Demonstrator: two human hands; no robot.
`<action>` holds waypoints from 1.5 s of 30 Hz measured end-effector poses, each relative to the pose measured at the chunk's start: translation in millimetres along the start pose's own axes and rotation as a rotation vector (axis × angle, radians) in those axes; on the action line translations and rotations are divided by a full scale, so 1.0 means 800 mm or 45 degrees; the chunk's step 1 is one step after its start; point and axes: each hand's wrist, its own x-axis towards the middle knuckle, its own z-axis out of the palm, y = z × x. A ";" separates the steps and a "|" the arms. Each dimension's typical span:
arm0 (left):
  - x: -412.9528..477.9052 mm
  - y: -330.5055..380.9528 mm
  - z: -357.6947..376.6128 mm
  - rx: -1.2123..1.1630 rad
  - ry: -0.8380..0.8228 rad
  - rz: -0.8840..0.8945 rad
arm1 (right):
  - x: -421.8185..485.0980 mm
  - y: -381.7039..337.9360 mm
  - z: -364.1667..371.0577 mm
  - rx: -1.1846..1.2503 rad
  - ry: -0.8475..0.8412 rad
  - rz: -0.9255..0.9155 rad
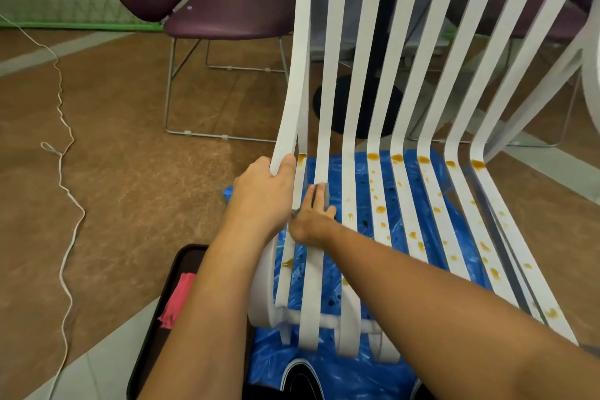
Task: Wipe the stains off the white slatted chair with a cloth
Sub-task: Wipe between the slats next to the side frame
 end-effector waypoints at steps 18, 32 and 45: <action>-0.021 0.012 -0.007 0.032 0.016 -0.021 | -0.114 0.029 0.112 -0.325 0.143 -0.162; -0.016 0.004 -0.007 -0.030 -0.027 -0.020 | -0.082 0.016 0.058 0.002 0.147 -0.124; -0.002 0.000 -0.006 -0.090 -0.084 -0.050 | 0.116 -0.004 -0.062 -0.005 0.073 -0.055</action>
